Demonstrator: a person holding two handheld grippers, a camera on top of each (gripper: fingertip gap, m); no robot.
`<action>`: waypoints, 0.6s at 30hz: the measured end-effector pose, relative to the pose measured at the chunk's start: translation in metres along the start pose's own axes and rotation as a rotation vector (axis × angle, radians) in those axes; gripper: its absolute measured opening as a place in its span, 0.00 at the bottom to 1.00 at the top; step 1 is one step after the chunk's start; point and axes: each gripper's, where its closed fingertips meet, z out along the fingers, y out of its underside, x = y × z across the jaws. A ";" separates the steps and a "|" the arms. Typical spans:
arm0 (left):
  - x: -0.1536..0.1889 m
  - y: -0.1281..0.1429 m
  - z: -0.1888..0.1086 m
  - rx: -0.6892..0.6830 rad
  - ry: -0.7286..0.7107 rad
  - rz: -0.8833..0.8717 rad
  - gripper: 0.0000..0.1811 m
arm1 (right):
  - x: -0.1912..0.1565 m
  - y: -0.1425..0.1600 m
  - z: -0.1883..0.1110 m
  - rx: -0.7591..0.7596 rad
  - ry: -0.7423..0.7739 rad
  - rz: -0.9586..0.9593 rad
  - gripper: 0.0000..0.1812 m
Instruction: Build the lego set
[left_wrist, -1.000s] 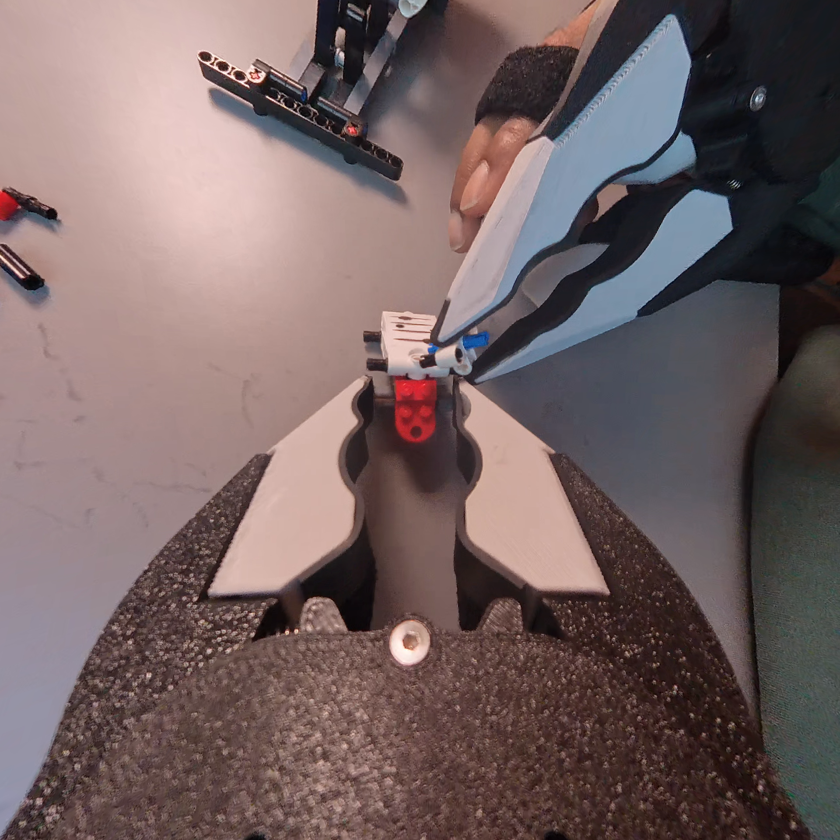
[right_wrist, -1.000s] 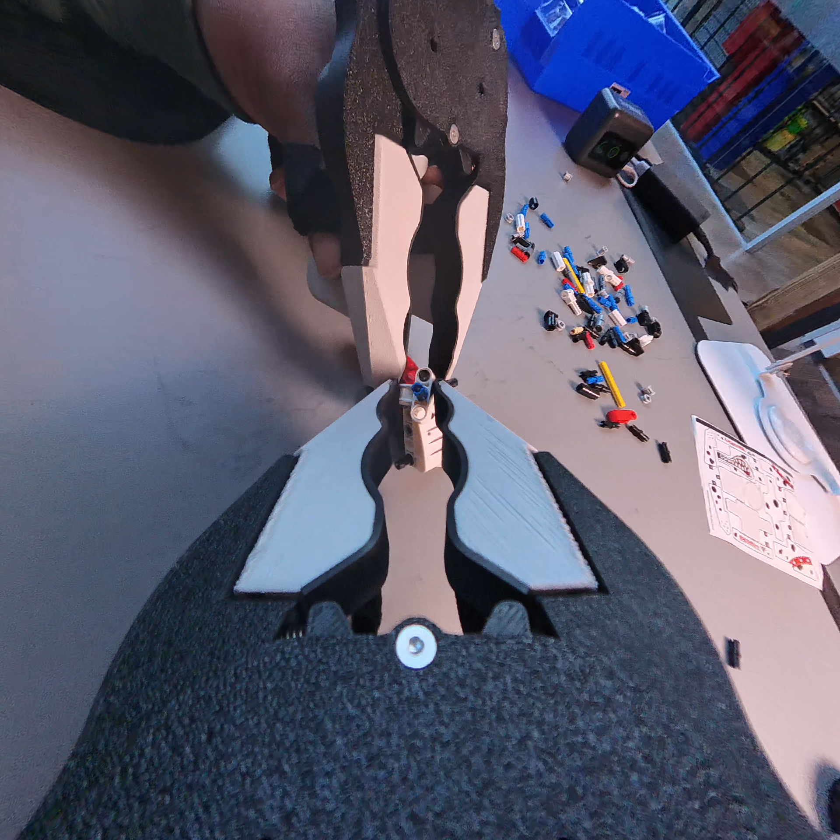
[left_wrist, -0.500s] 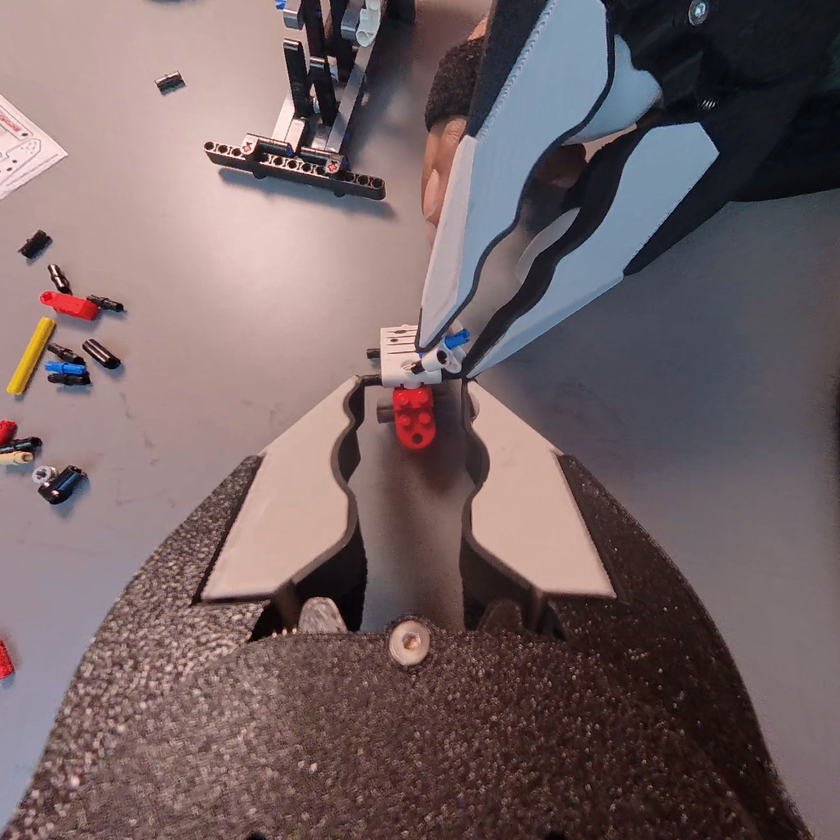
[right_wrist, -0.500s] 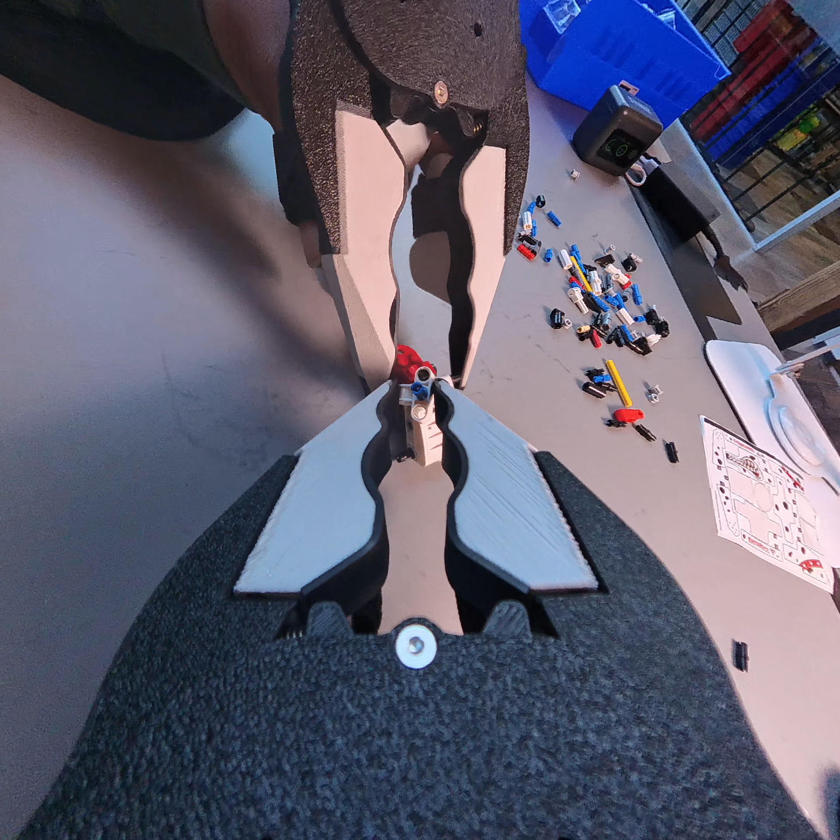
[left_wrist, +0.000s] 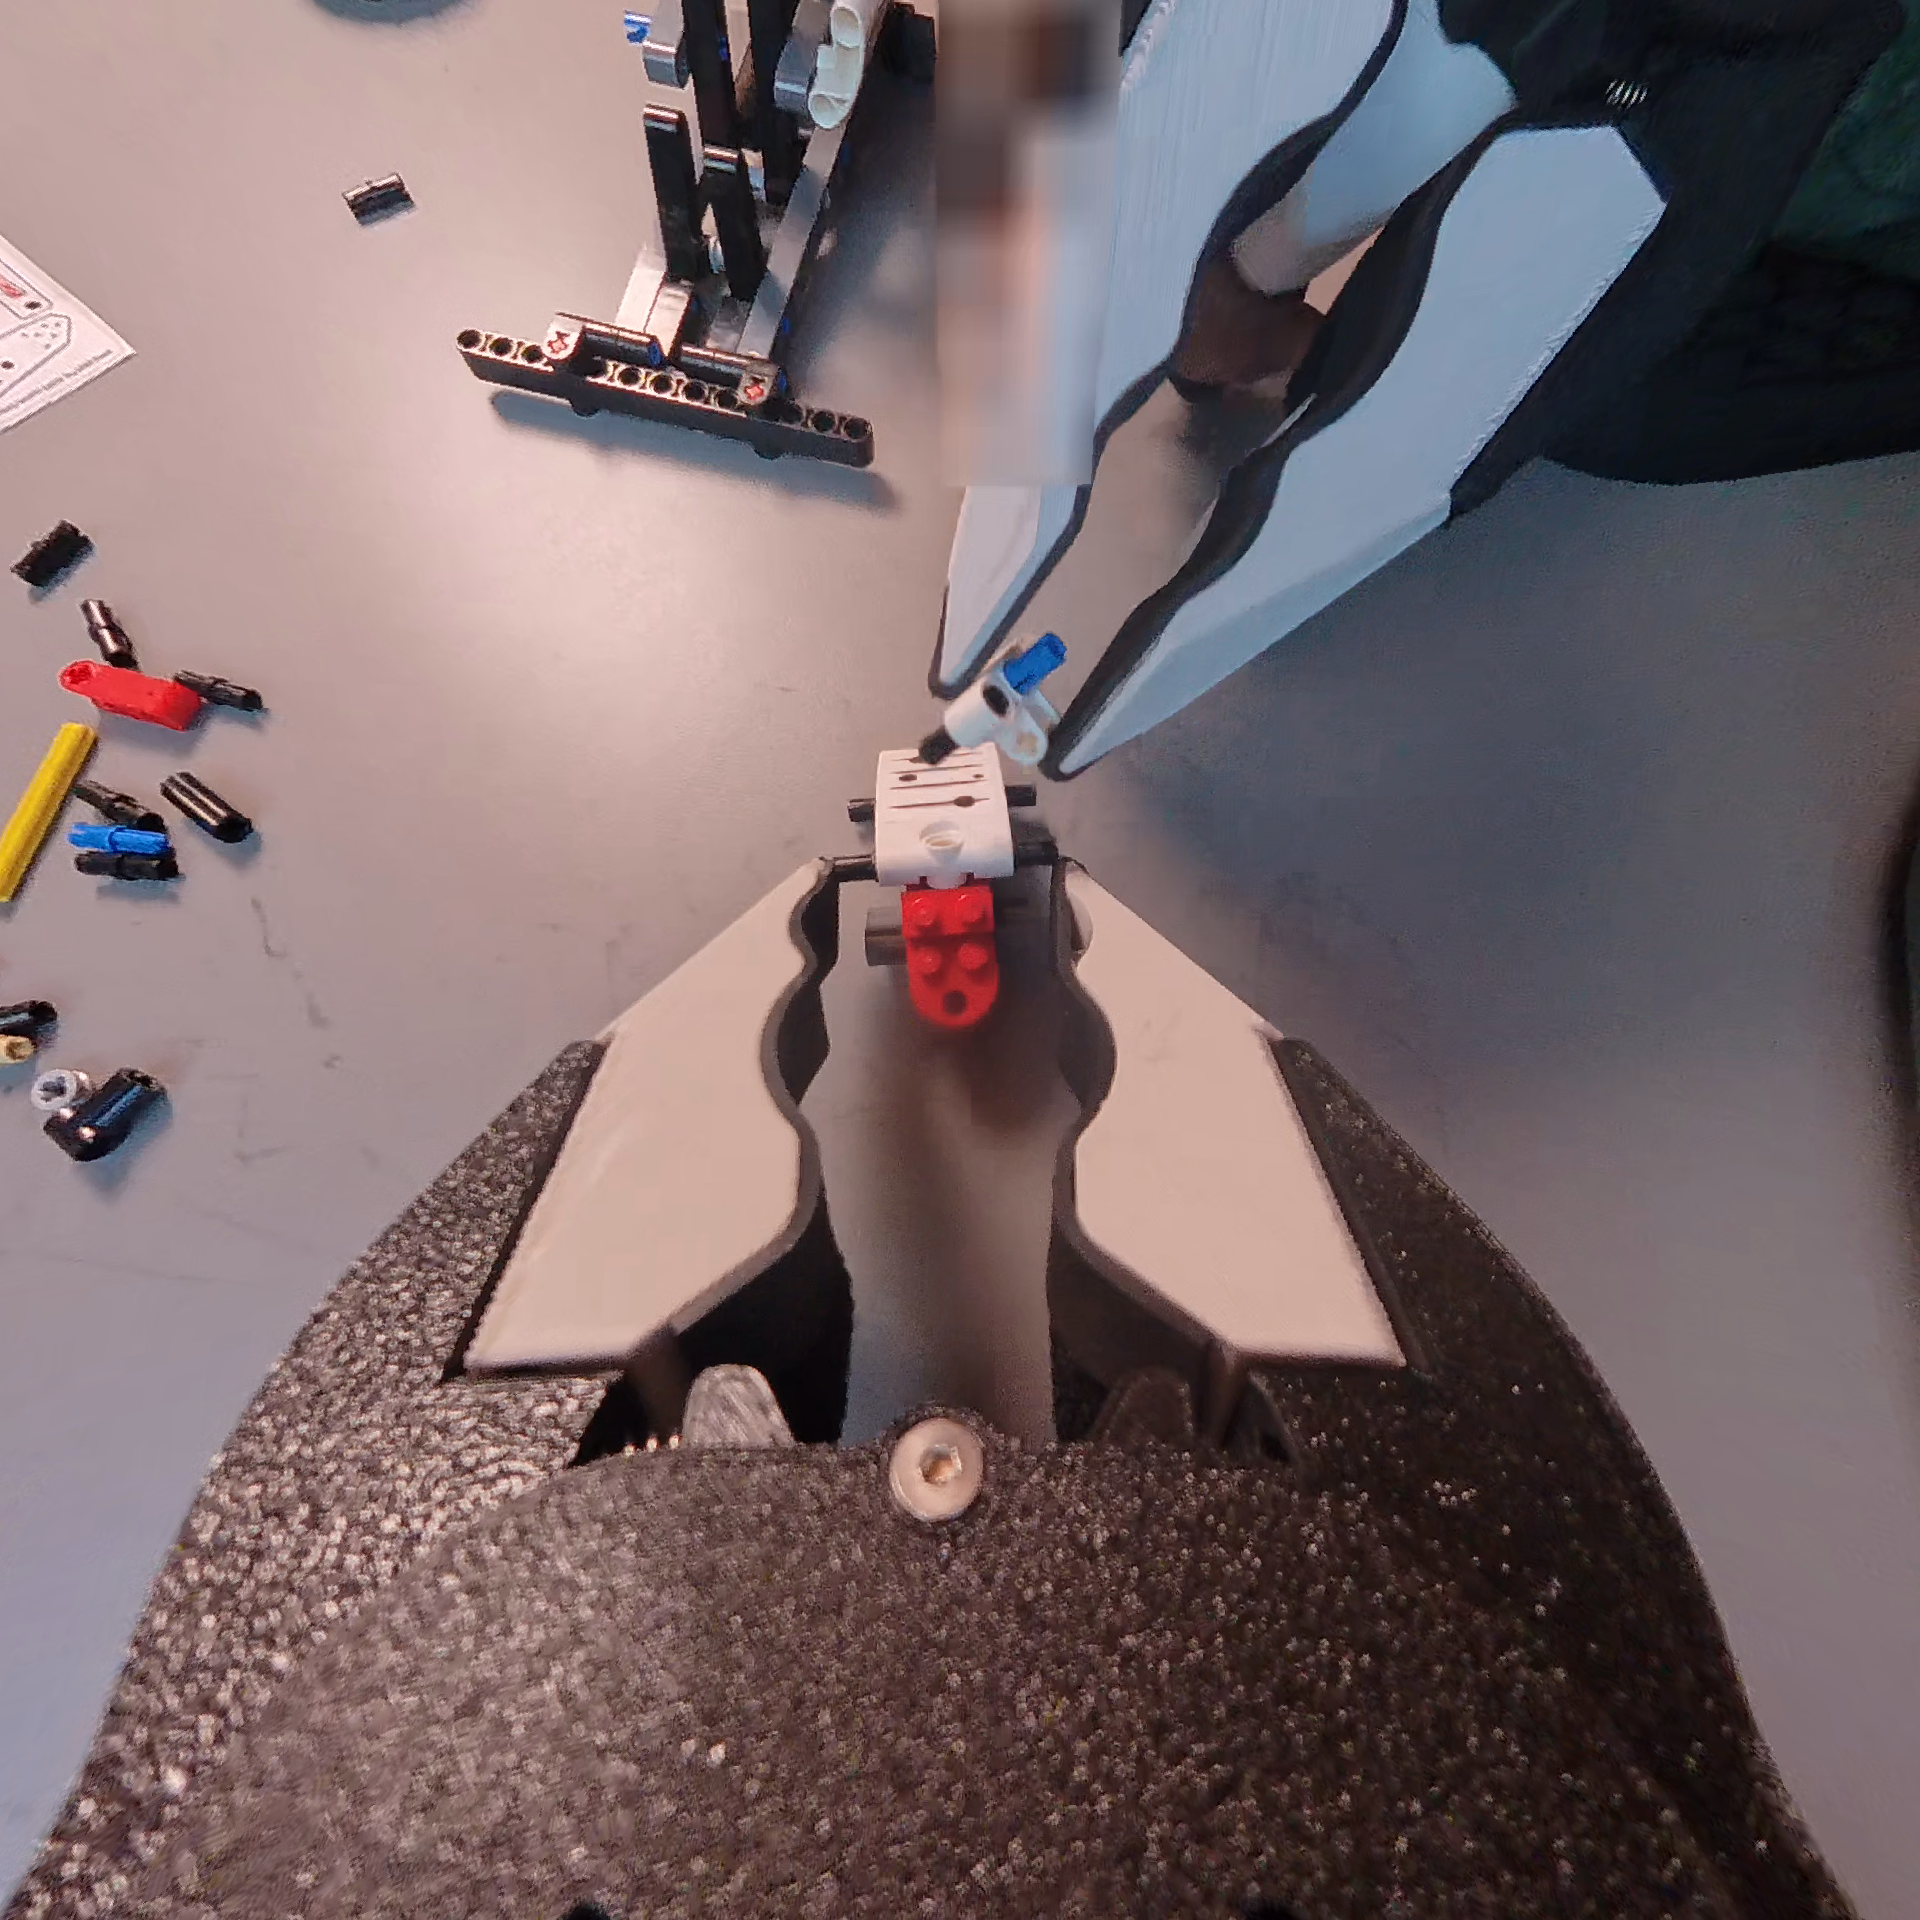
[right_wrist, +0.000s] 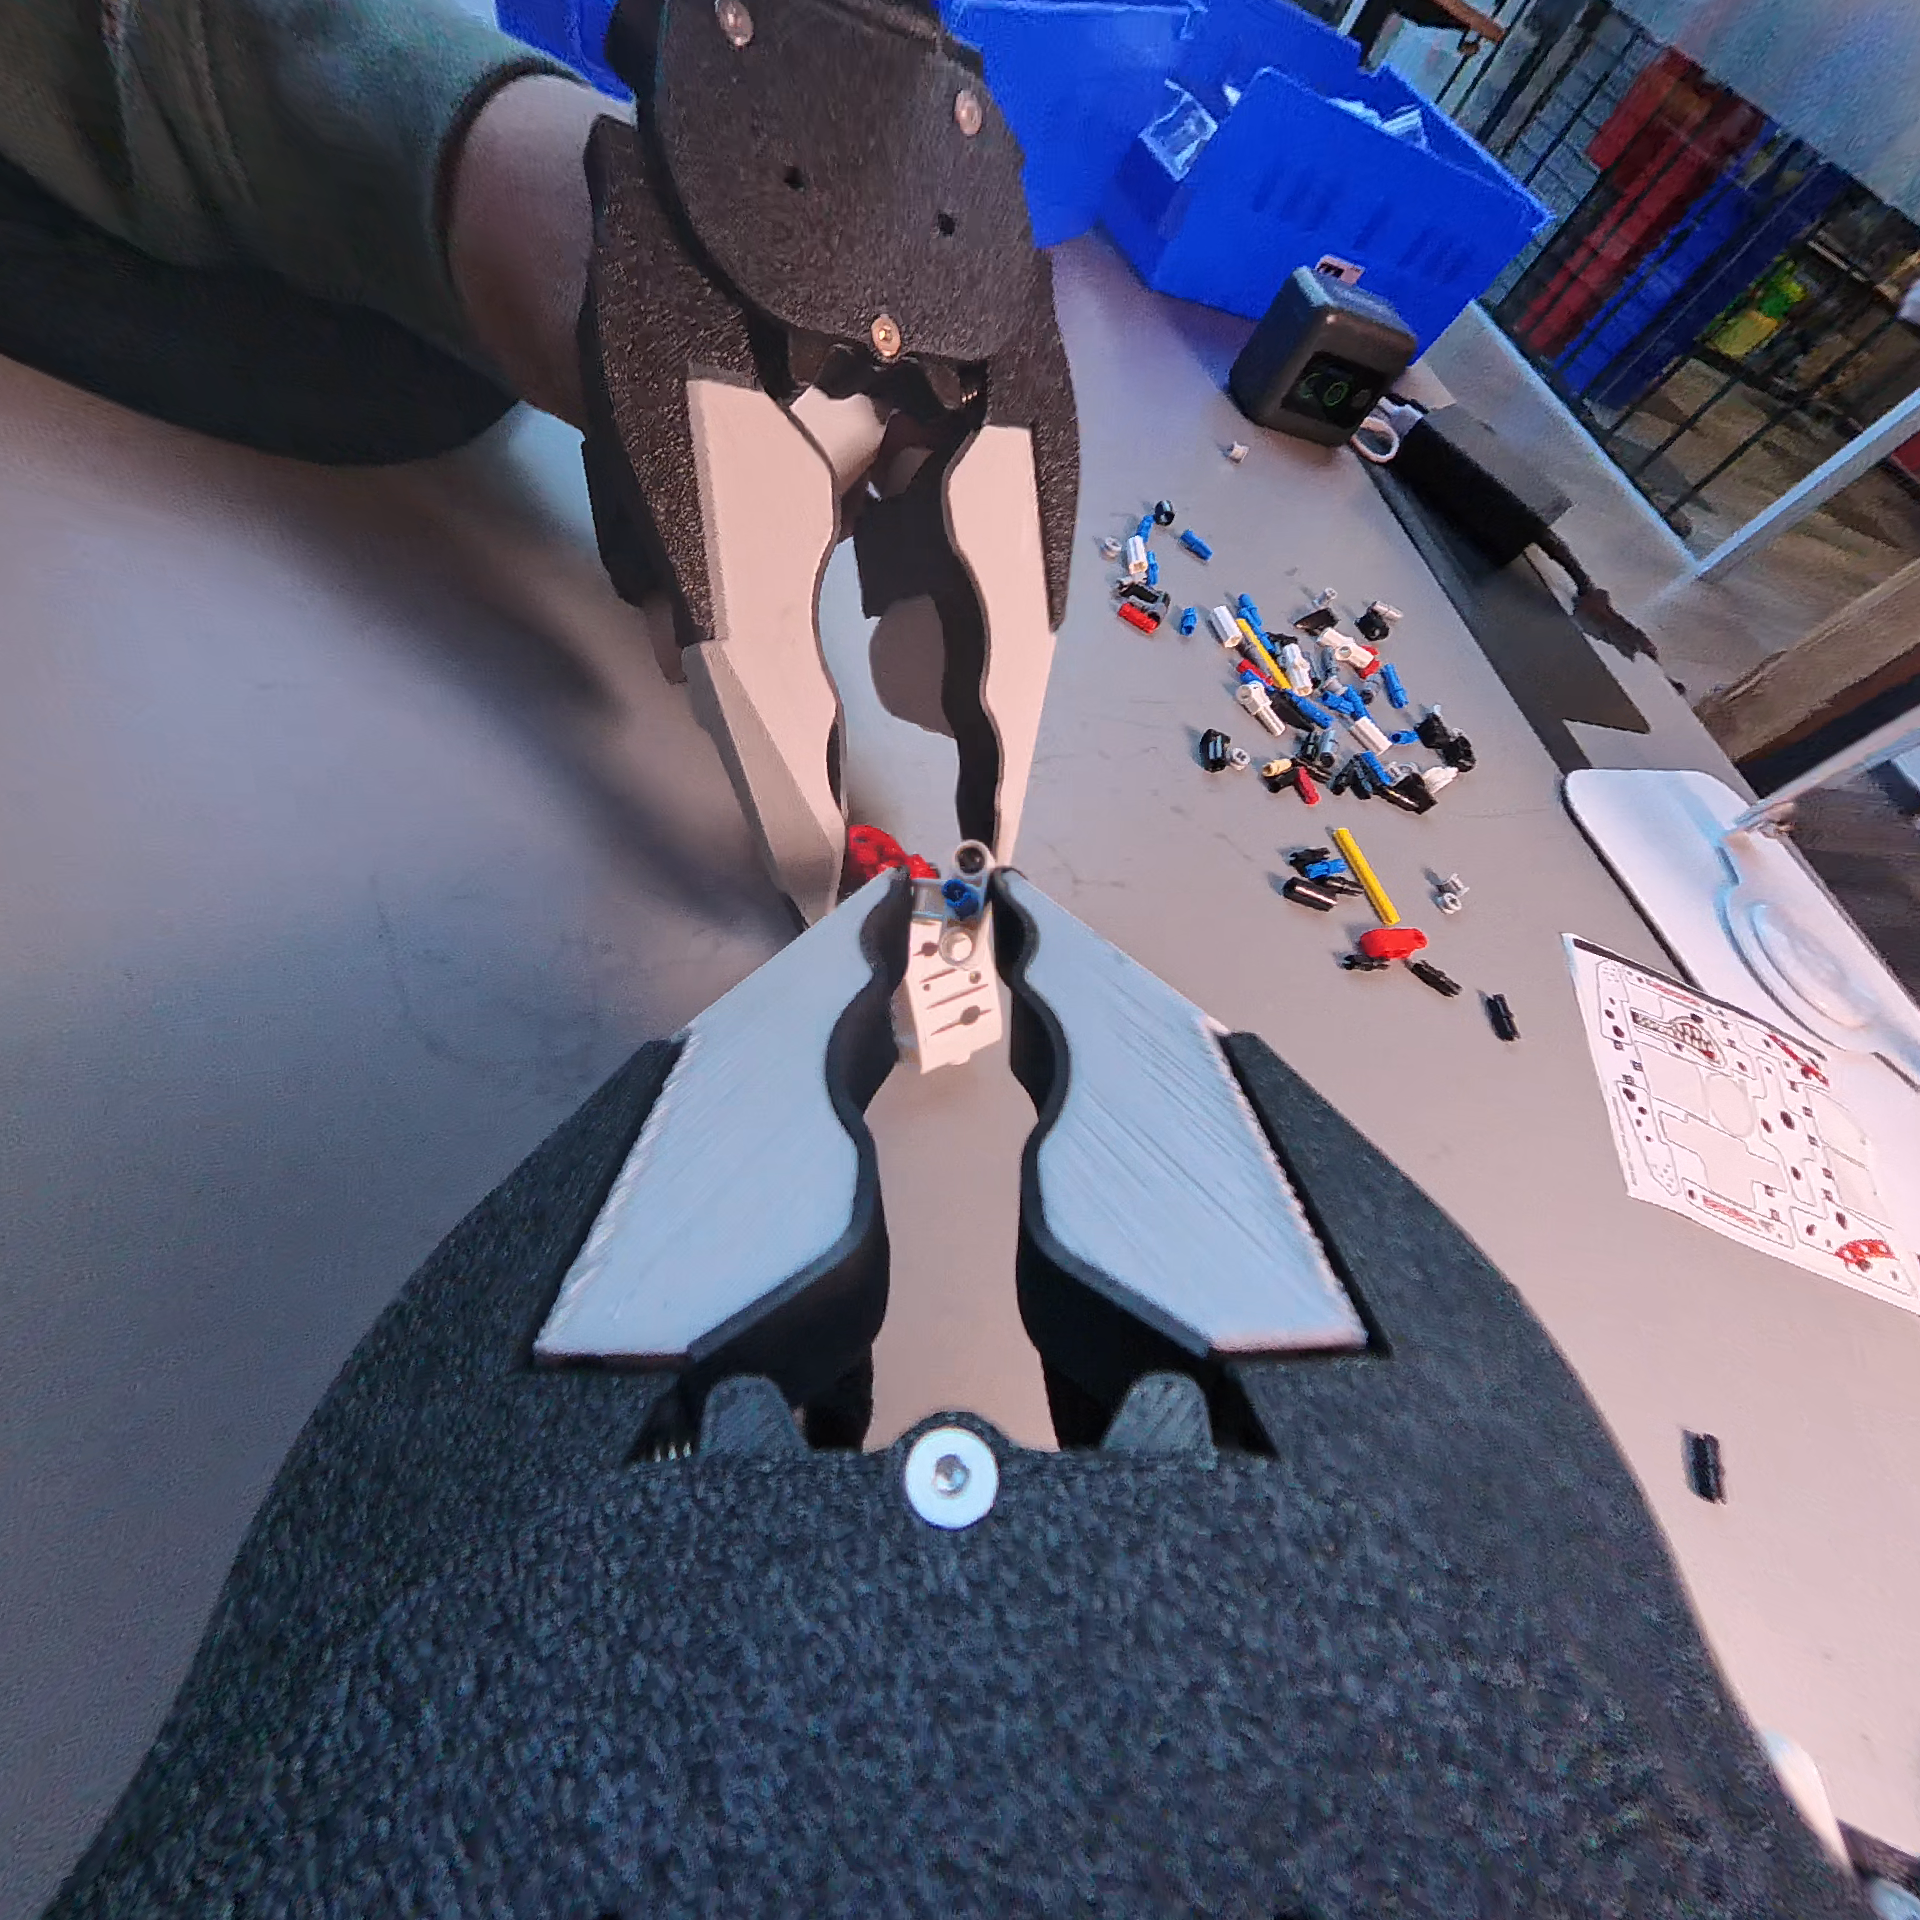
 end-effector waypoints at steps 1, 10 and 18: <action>-0.001 -0.001 -0.001 0.008 0.008 -0.018 0.22 | 0.003 -0.002 -0.002 0.012 0.009 0.009 0.08; -0.006 -0.018 -0.017 0.151 0.065 -0.136 0.00 | 0.021 -0.012 -0.014 0.085 0.063 0.076 0.08; -0.014 -0.013 -0.016 0.131 0.029 -0.154 0.05 | 0.025 -0.002 -0.011 0.036 0.084 0.079 0.08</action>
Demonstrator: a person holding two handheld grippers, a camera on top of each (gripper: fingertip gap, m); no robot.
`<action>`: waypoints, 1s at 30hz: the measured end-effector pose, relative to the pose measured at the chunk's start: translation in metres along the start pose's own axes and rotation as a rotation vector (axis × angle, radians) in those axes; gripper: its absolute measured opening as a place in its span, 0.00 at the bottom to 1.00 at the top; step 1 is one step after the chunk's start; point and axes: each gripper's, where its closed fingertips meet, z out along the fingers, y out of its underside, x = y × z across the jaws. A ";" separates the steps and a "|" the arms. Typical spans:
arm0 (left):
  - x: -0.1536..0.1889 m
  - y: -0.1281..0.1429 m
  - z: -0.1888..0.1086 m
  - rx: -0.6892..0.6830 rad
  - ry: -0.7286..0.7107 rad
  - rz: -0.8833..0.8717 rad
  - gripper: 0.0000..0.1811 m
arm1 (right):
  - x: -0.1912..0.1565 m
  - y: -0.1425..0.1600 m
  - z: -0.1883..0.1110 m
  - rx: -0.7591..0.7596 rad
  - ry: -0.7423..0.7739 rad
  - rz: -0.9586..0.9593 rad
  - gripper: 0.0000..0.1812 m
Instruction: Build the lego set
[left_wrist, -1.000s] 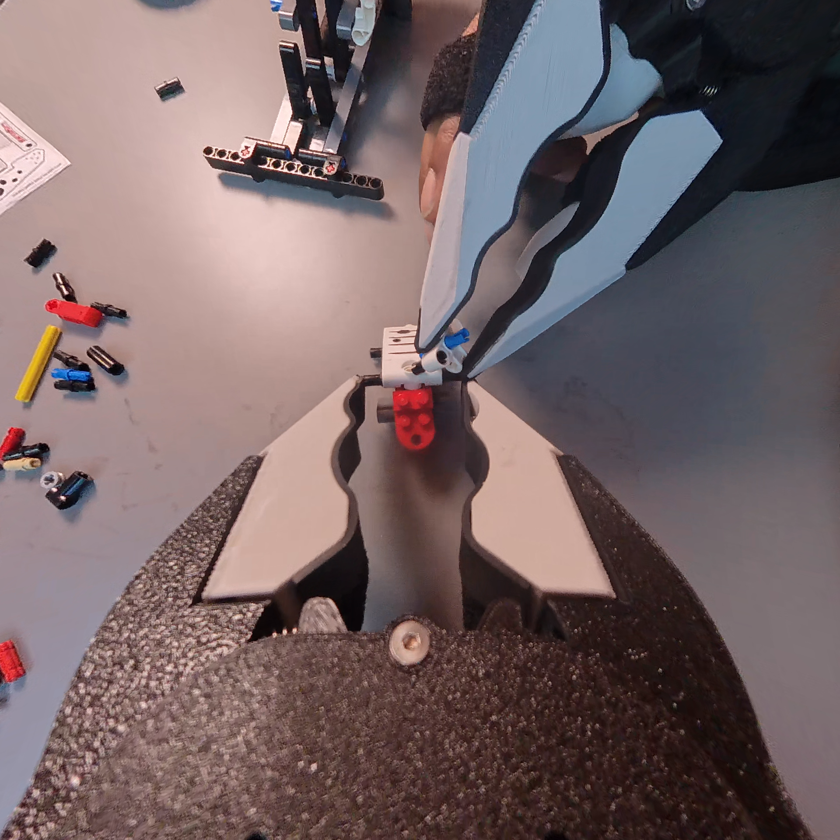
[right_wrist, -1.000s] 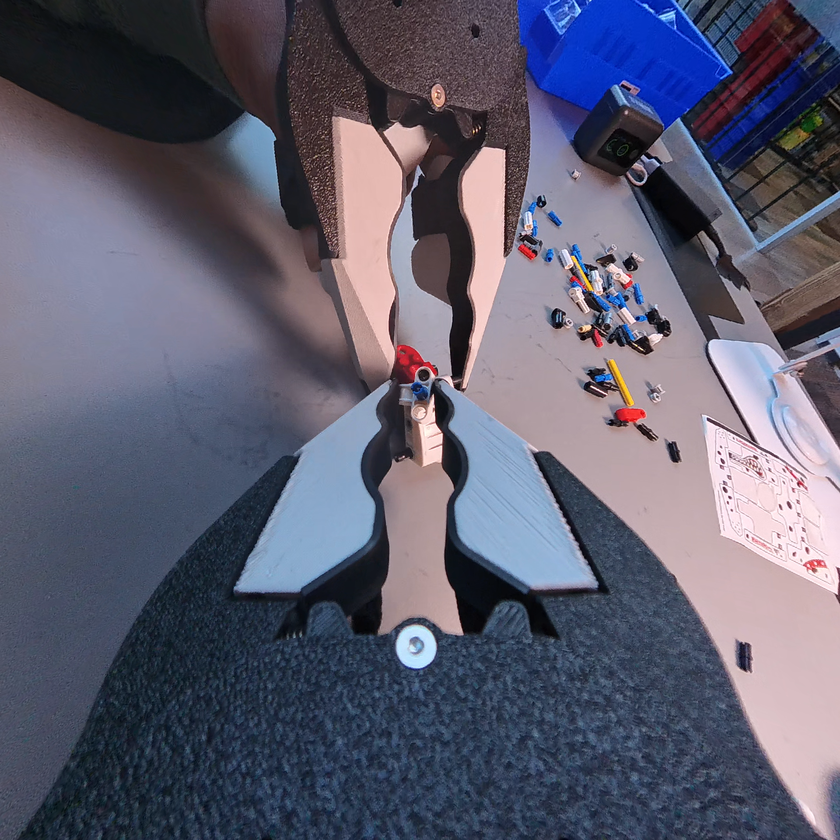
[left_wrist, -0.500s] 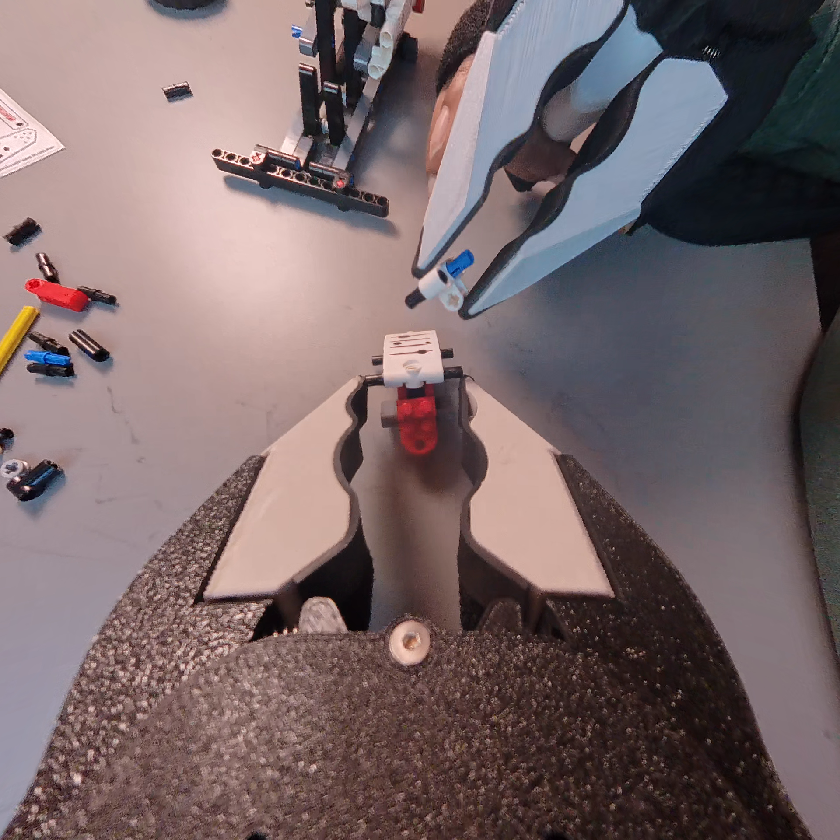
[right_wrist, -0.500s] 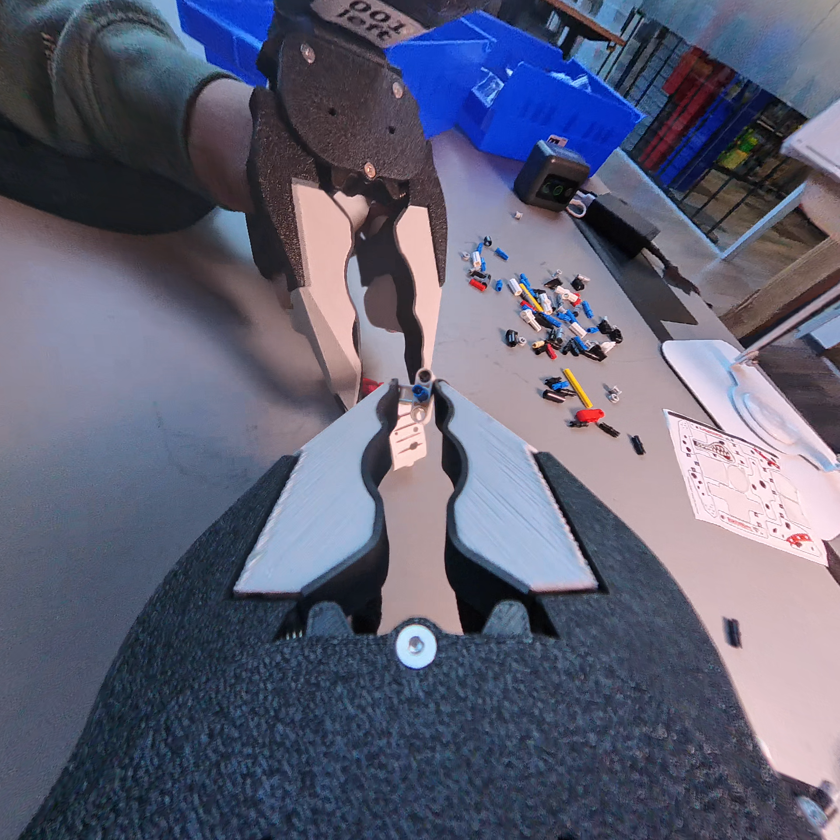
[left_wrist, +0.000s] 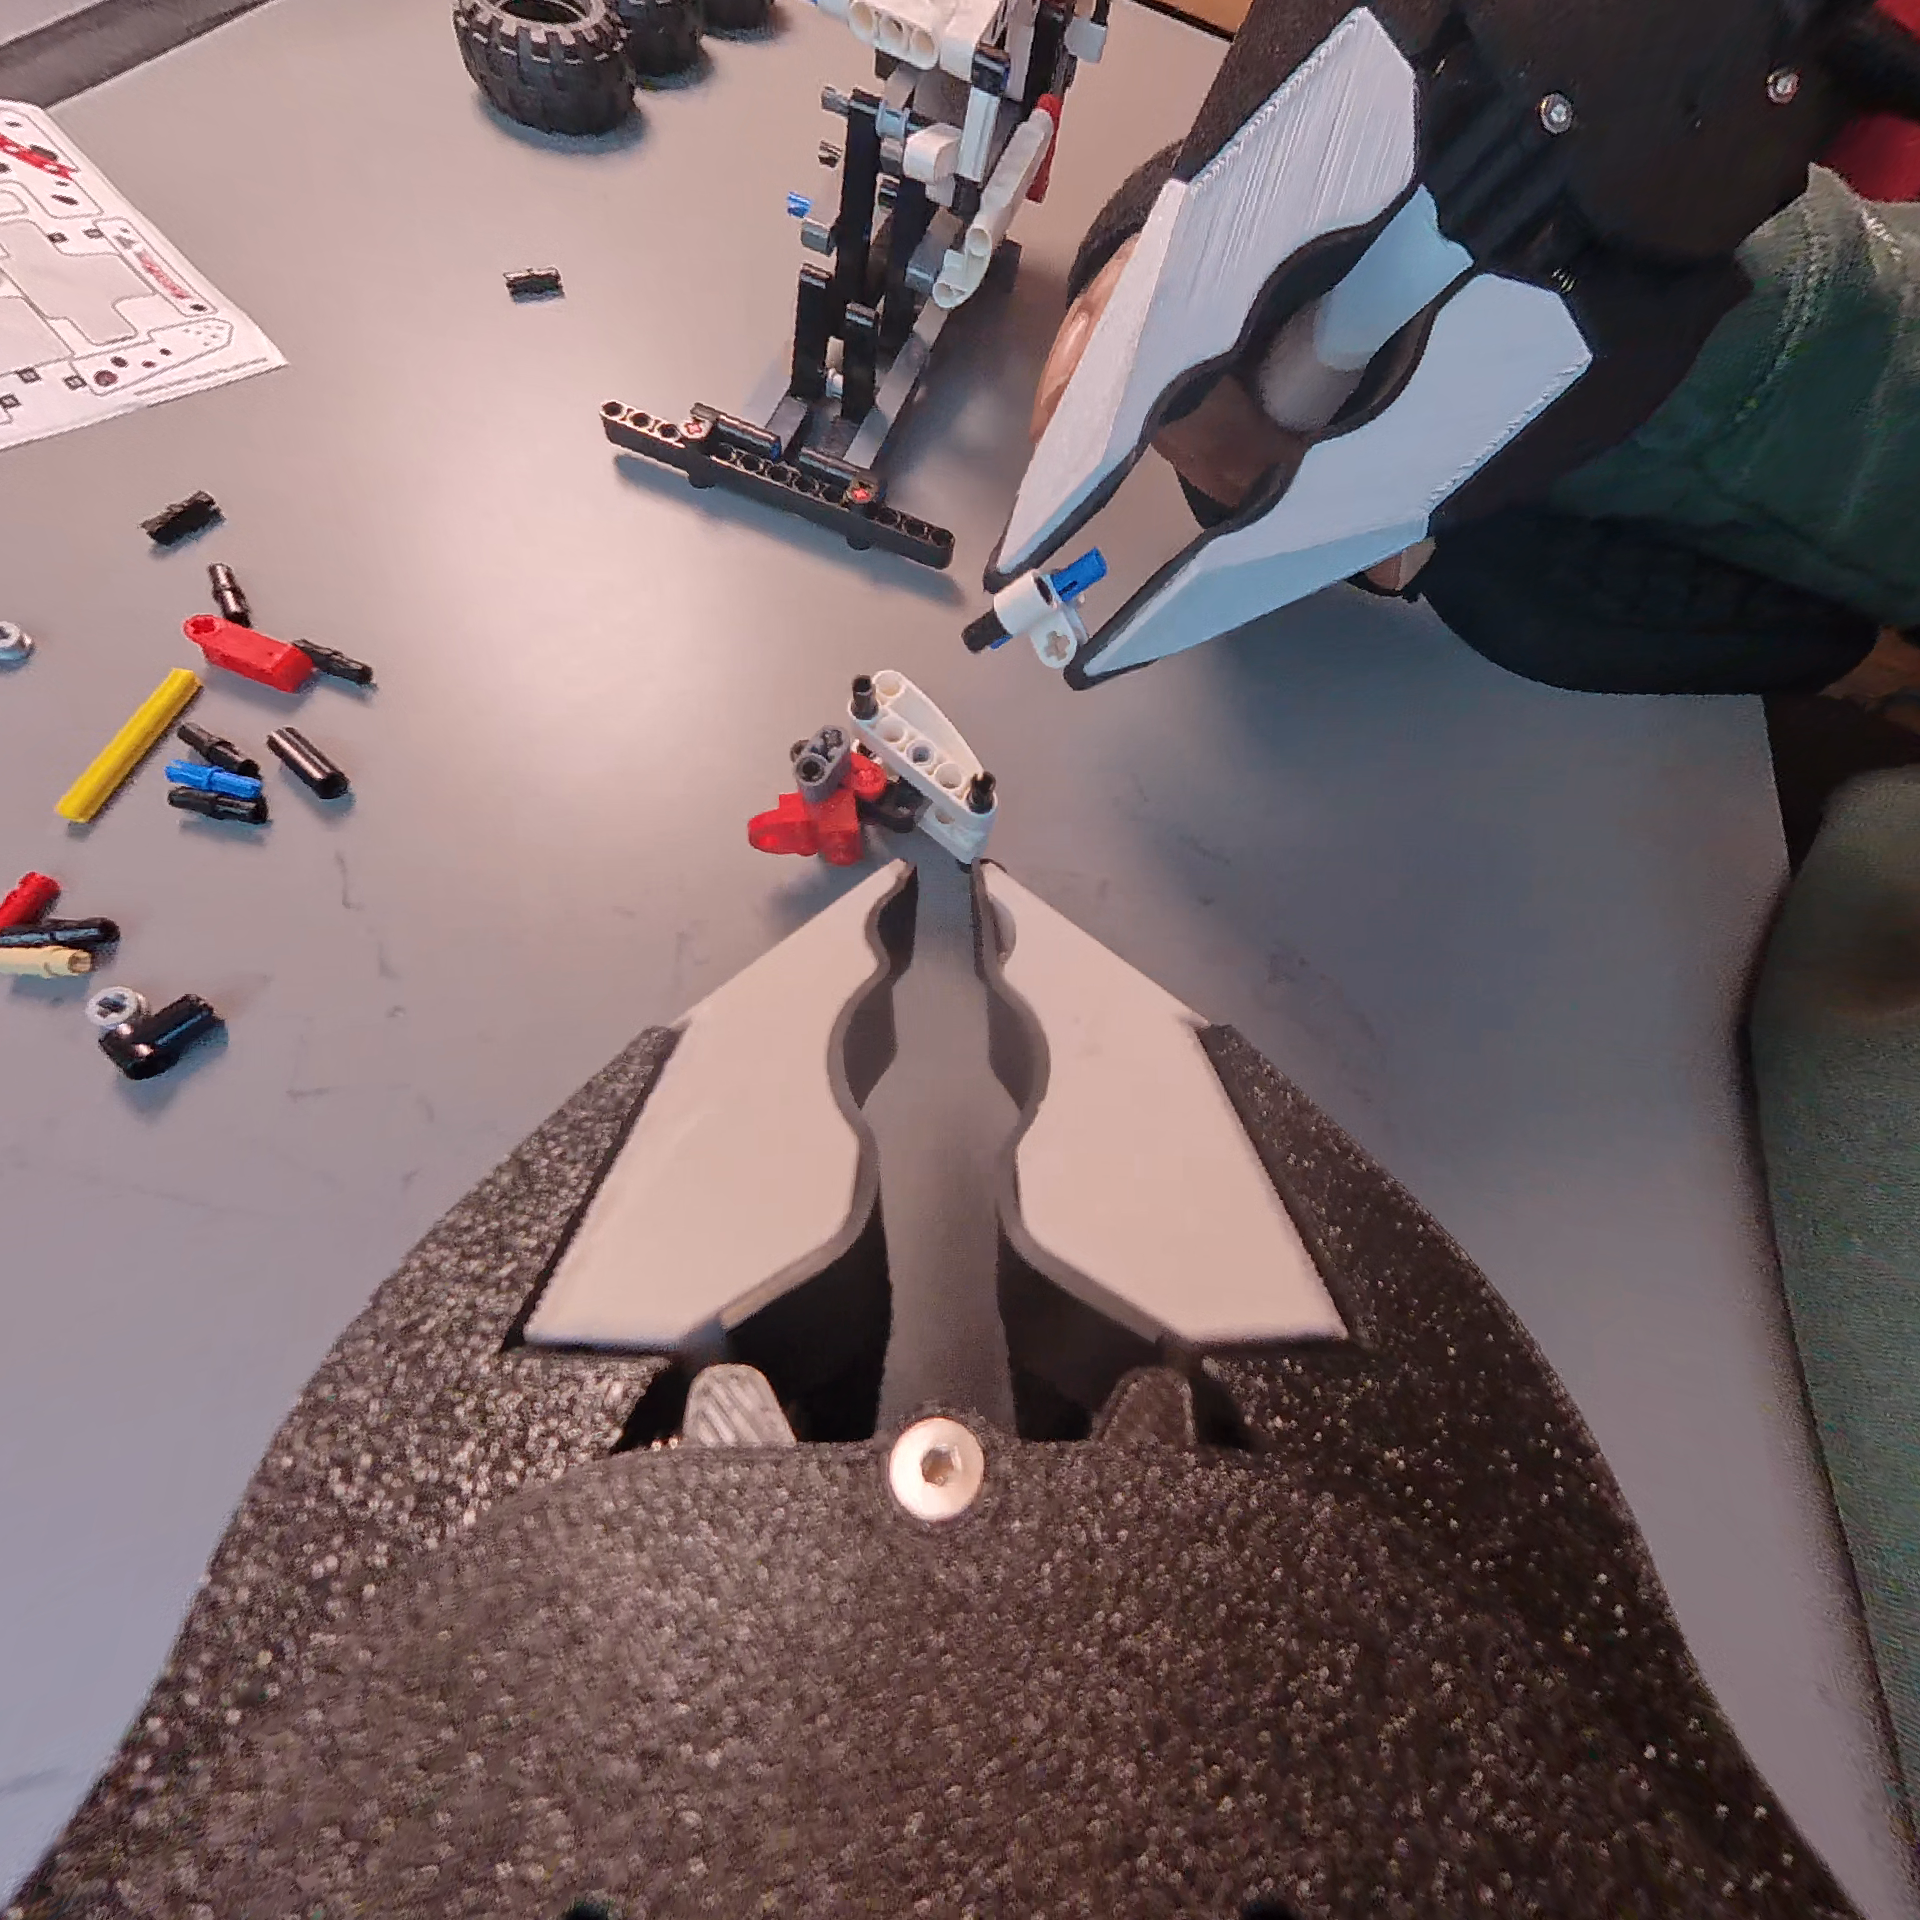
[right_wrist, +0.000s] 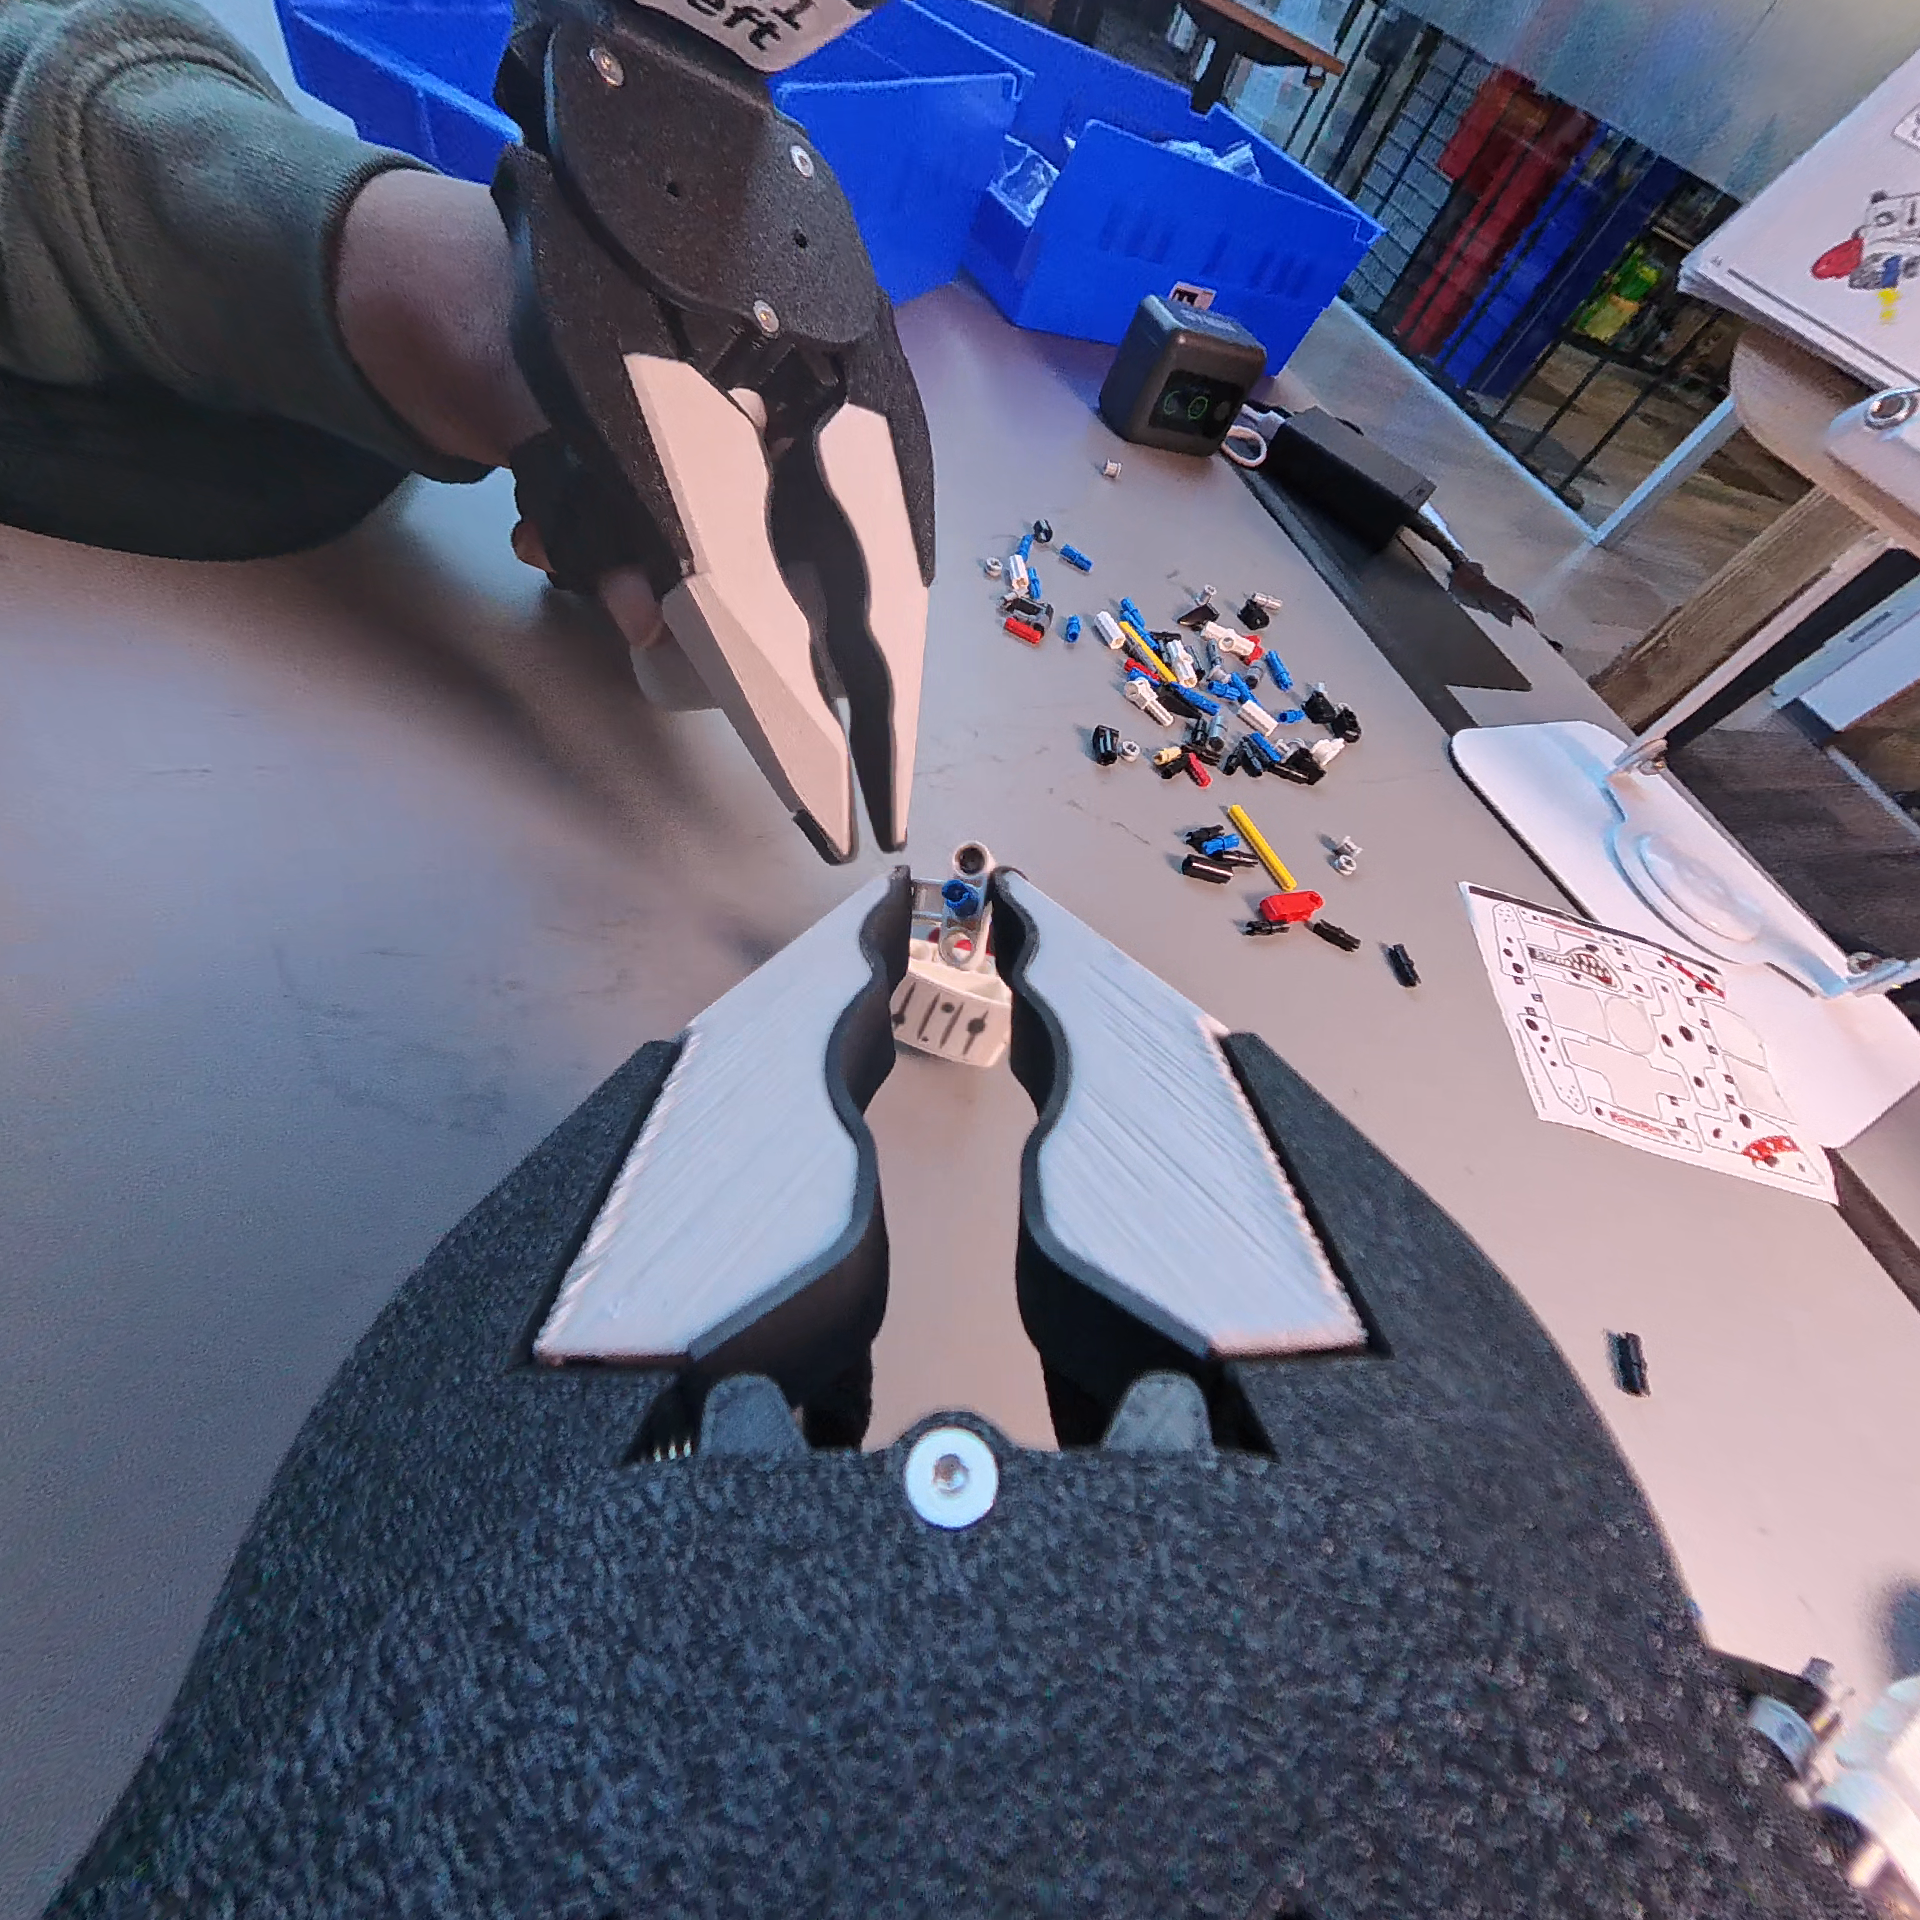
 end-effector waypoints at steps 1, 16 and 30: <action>-0.002 -0.001 -0.001 0.004 -0.005 -0.007 0.07 | 0.003 0.001 0.000 -0.005 0.010 0.004 0.08; 0.018 -0.034 0.000 0.149 0.040 0.033 0.15 | 0.001 -0.011 -0.006 0.073 -0.011 -0.004 0.08; 0.052 -0.068 -0.031 0.393 0.529 -0.367 0.14 | -0.019 -0.052 -0.020 0.318 -0.088 -0.014 0.08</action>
